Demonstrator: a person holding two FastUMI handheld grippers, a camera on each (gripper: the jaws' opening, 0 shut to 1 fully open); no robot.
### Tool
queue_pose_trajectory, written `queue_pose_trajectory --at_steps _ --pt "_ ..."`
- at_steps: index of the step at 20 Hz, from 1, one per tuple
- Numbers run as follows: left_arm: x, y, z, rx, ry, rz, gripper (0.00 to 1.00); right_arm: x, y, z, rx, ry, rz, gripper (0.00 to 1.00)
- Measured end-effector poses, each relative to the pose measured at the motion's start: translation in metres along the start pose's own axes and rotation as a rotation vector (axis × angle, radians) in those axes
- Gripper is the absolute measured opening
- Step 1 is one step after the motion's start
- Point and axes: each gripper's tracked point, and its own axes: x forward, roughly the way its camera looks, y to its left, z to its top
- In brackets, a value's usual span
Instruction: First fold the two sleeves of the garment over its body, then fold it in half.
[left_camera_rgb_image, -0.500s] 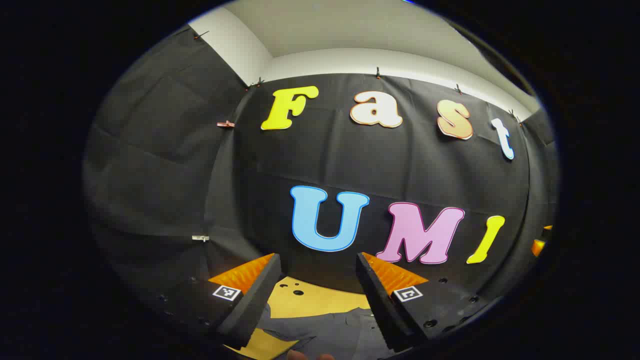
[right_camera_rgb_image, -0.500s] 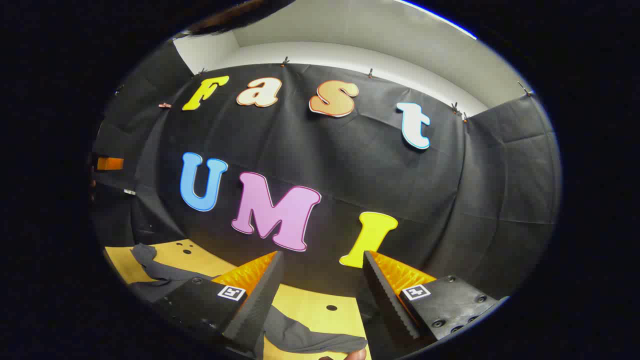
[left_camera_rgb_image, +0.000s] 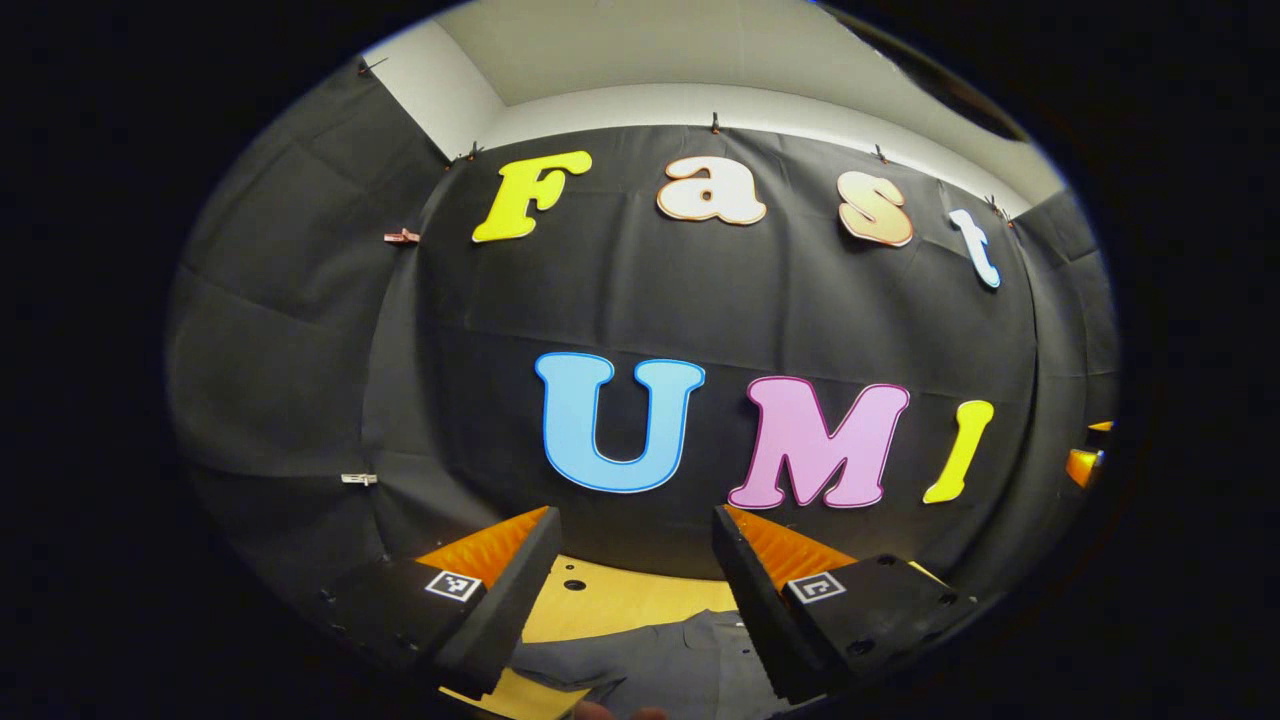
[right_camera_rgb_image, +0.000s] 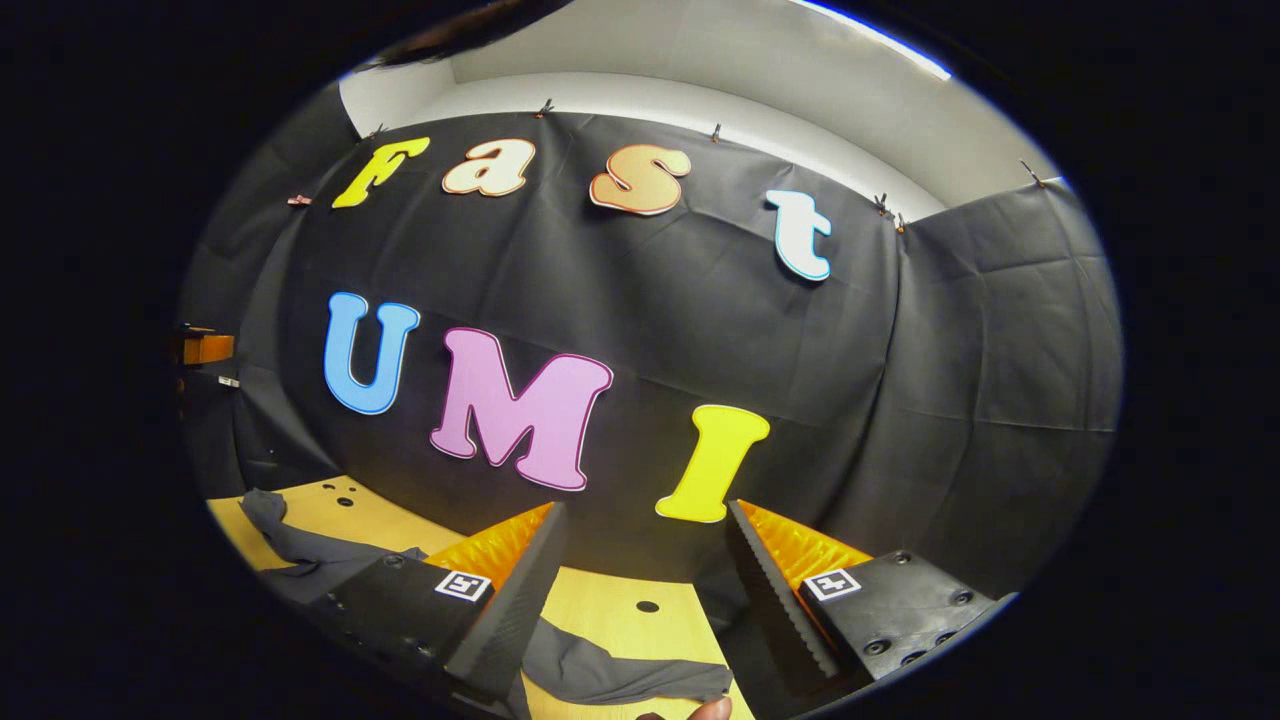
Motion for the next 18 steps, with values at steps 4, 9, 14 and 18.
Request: queue_pose_trajectory --at_steps 4,9,14,18 --pt "0.007 -0.005 -0.007 -0.009 0.012 -0.02 0.95 0.007 -0.004 -0.008 0.009 0.01 -0.016 0.97" --pt "0.007 -0.009 -0.015 0.005 0.014 -0.044 0.95 0.019 -0.022 -0.053 -0.003 0.066 -0.028 0.97" --pt "0.012 -0.019 -0.036 0.058 0.042 -0.058 0.95 0.037 -0.052 -0.138 0.01 0.179 -0.055 0.97" --pt "0.012 -0.026 -0.059 0.055 0.1 -0.036 0.96 0.052 -0.073 -0.224 0.061 0.296 -0.093 0.98"
